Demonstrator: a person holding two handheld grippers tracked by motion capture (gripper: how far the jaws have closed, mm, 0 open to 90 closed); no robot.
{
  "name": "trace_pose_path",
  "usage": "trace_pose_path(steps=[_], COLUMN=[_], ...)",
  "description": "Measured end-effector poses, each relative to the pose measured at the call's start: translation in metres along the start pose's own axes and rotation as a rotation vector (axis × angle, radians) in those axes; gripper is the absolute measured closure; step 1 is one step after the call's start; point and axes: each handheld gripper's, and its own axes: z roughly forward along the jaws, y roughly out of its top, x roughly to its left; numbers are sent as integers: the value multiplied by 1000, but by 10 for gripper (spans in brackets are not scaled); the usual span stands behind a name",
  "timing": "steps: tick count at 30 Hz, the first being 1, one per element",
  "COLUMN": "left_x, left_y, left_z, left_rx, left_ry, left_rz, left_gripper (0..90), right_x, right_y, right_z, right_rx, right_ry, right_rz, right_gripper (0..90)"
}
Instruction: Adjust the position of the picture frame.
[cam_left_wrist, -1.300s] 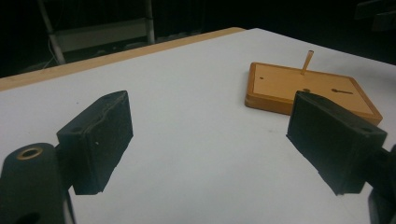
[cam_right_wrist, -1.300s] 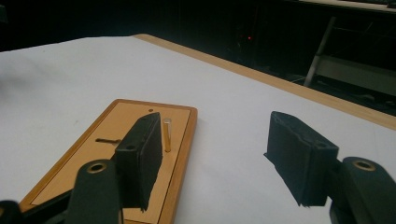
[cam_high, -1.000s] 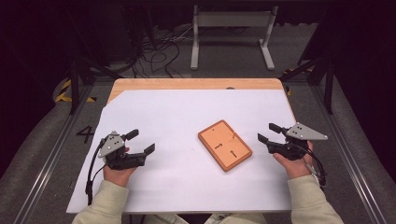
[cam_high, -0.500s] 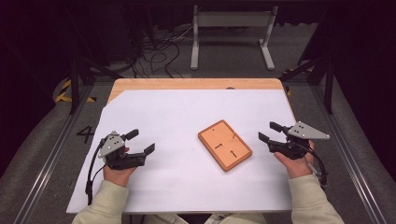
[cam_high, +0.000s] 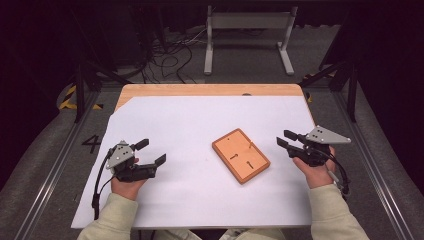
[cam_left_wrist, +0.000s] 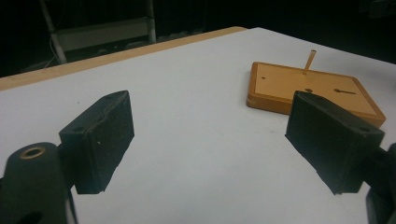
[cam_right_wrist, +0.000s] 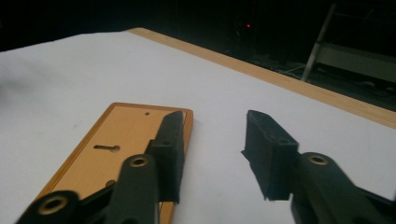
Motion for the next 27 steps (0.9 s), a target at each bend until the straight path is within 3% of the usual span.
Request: trace_pose_path(steps=[4, 9, 17, 20, 23, 24, 27], left_x=[0, 0, 0, 0, 1, 1, 1], left_y=[0, 0, 0, -1, -1, -1, -1], left_z=[0, 0, 1, 1, 1, 1, 2], left_rx=[-3, -1, 2, 1, 6, 6, 16], left_ry=[0, 0, 1, 8, 9, 9, 11], left_rz=[-1, 0, 2, 3, -1, -1, -4], left_gripper=[153, 152, 153, 153, 152, 151, 151], right_x=[-2, 0, -4, -7, -10, -10, -12], right_y=[7, 13, 14, 9, -1, -1, -11], right_z=[5, 11, 20, 27, 37, 37, 46], right_rx=[49, 86, 97, 141, 219, 219, 297], right_ry=[29, 31, 24, 19, 26, 26, 29], right_rz=[18, 14, 41, 55, 80, 80, 99], right_gripper=[900, 900, 900, 900, 900, 900, 900])
